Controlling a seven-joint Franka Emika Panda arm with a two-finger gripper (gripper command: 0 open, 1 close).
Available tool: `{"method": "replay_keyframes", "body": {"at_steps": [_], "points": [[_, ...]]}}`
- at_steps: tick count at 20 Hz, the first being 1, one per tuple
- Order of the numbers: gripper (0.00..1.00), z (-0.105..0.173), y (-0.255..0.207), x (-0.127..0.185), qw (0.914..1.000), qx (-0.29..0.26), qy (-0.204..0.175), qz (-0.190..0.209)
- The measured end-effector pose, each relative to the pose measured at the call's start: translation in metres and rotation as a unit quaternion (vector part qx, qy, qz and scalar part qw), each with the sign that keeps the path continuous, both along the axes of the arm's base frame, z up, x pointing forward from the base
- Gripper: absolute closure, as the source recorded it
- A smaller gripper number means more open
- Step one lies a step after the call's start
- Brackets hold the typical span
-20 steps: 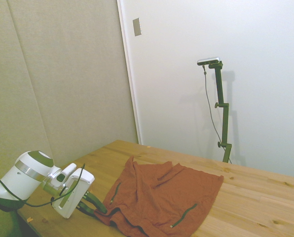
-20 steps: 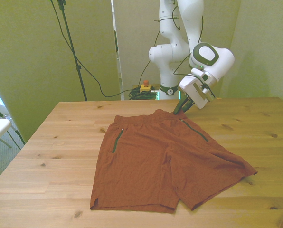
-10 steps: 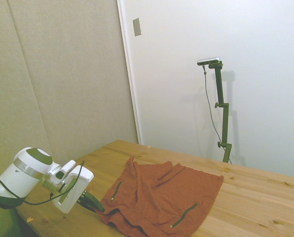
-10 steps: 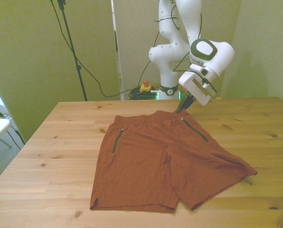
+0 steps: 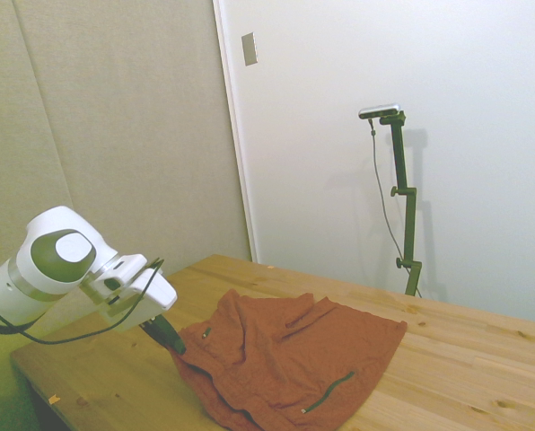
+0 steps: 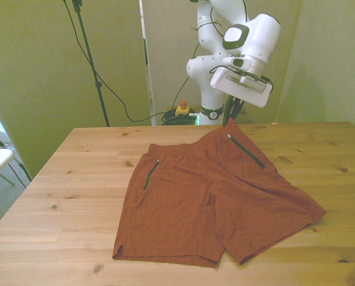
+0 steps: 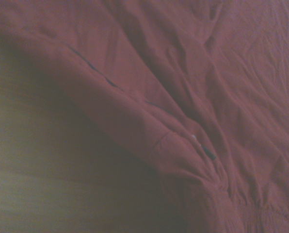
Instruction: Fold the shorts
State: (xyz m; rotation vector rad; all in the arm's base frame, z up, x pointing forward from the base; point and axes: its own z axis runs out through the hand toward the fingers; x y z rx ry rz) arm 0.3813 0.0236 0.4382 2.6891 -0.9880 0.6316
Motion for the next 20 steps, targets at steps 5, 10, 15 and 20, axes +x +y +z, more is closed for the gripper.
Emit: {"method": "replay_keyframes", "body": {"at_steps": [5, 10, 15, 20], "points": [[1.00, 0.025, -0.080, 0.035, 0.9942, 0.085, 0.013, -0.064], [1.00, 0.042, -0.143, 0.058, 0.9831, 0.141, 0.037, -0.111], [1.00, 0.058, -0.184, 0.047, 0.9724, 0.187, 0.039, -0.134], [1.00, 0.031, -0.230, 0.034, 0.9601, 0.224, 0.061, -0.156]]}}
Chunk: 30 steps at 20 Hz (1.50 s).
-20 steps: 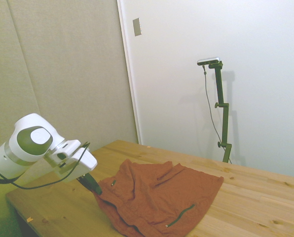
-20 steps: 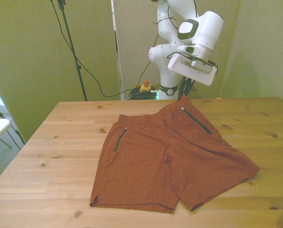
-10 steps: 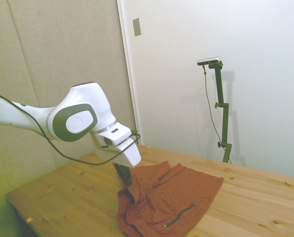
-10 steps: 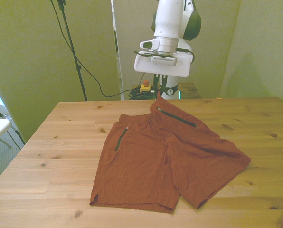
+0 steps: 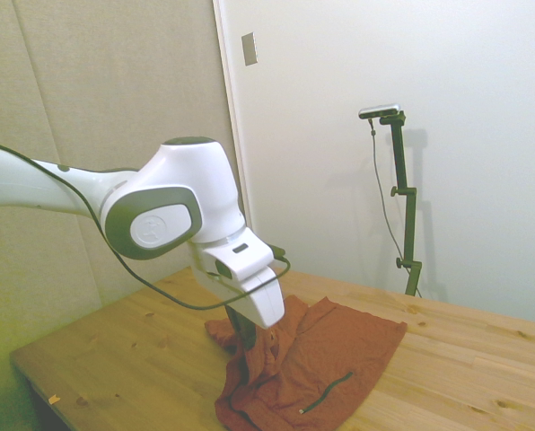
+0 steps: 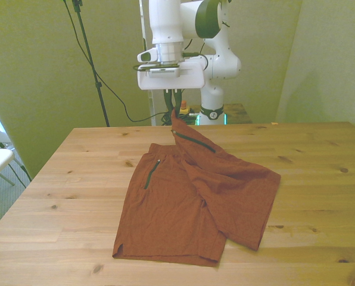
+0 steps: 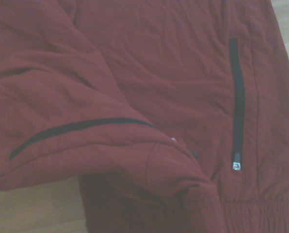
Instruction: Fold the shorts
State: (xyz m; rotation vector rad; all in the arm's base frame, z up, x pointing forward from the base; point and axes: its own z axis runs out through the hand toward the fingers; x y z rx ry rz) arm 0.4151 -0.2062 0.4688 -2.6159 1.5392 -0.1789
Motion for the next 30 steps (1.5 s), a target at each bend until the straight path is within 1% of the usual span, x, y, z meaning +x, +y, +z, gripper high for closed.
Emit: {"method": "replay_keyframes", "body": {"at_steps": [1, 2, 6, 8, 10, 15, 17, 19, 22, 25, 27, 29, 30], "points": [[1.00, -0.012, -0.009, 0.000, 0.9999, 0.004, 0.011, -0.005], [0.00, -0.027, -0.018, 0.001, 0.9997, 0.007, 0.021, -0.013], [0.00, -0.088, -0.044, 0.021, 0.9964, 0.043, 0.065, -0.034], [0.00, -0.101, -0.053, 0.032, 0.9952, 0.046, 0.078, -0.036], [0.00, -0.106, -0.059, 0.037, 0.9949, 0.045, 0.083, -0.037], [0.00, -0.109, -0.062, 0.039, 0.9946, 0.045, 0.085, -0.038], [0.00, -0.107, -0.061, 0.038, 0.9948, 0.045, 0.084, -0.035], [0.00, -0.097, -0.058, 0.036, 0.9956, 0.044, 0.076, -0.031], [0.00, -0.059, -0.040, 0.026, 0.9992, 0.016, 0.037, 0.001], [0.00, -0.024, -0.002, 0.004, 0.9977, -0.038, 0.010, 0.056], [0.00, -0.019, 0.038, -0.009, 0.9921, -0.076, -0.009, 0.100], [0.00, -0.032, 0.085, -0.012, 0.9825, -0.110, -0.026, 0.148], [0.00, -0.043, 0.112, -0.010, 0.9760, -0.125, -0.036, 0.174]]}}
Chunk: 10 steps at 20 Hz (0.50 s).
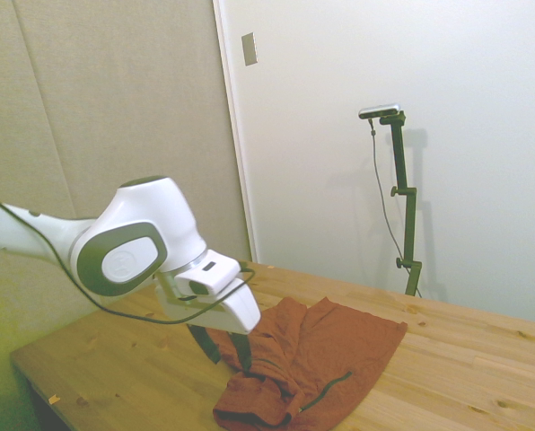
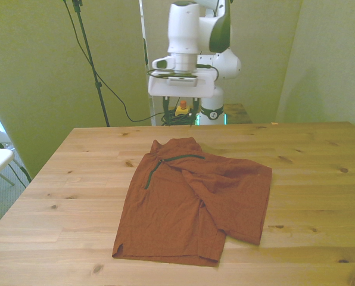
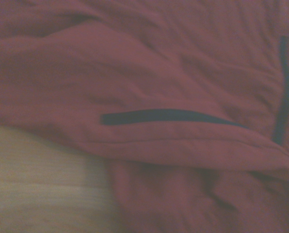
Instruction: Fold the shorts
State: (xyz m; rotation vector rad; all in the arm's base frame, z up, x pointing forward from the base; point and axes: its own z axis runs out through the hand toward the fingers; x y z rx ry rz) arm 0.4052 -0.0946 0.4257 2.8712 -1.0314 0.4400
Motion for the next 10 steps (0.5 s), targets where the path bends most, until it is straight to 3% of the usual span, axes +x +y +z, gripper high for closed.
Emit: {"method": "replay_keyframes", "body": {"at_steps": [3, 5, 8, 10], "points": [[0.00, -0.022, 0.073, 0.009, 0.9957, -0.034, -0.042, 0.076], [0.00, -0.031, 0.111, 0.015, 0.9875, -0.055, -0.077, 0.126], [0.00, -0.046, 0.145, 0.019, 0.9696, -0.085, -0.123, 0.193], [0.00, -0.056, 0.150, 0.019, 0.9651, -0.104, -0.122, 0.207]]}}
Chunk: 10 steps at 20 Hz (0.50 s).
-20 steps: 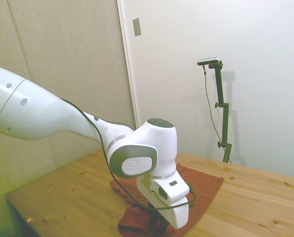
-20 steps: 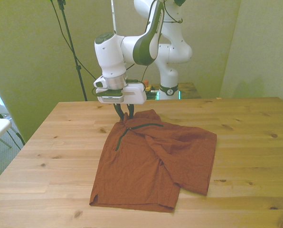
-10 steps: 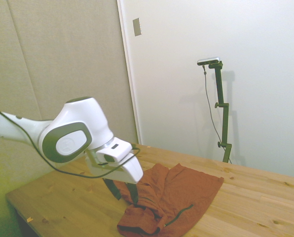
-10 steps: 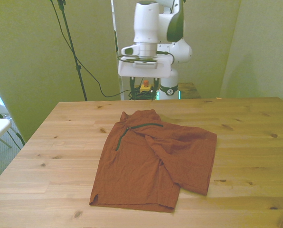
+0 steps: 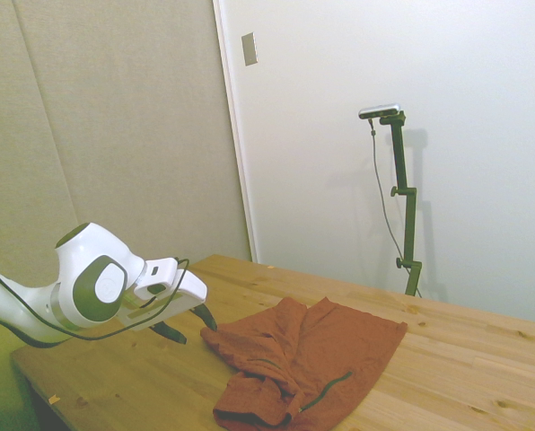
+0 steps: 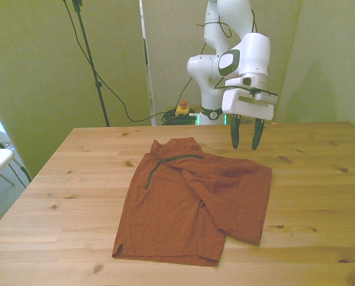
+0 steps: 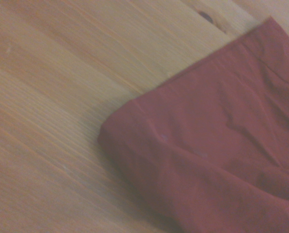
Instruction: Fold the shorts
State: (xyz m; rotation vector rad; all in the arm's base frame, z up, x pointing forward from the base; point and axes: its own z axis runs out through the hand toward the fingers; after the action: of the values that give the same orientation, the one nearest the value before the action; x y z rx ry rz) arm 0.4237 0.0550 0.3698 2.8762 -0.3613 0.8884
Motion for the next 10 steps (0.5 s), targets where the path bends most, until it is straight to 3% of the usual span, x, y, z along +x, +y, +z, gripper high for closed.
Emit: {"method": "replay_keyframes", "body": {"at_steps": [4, 10], "points": [[0.00, -0.011, 0.001, -0.001, 0.9986, -0.052, 0.001, 0.009], [0.00, -0.014, 0.014, 0.010, 0.9969, -0.078, -0.011, 0.008]]}}
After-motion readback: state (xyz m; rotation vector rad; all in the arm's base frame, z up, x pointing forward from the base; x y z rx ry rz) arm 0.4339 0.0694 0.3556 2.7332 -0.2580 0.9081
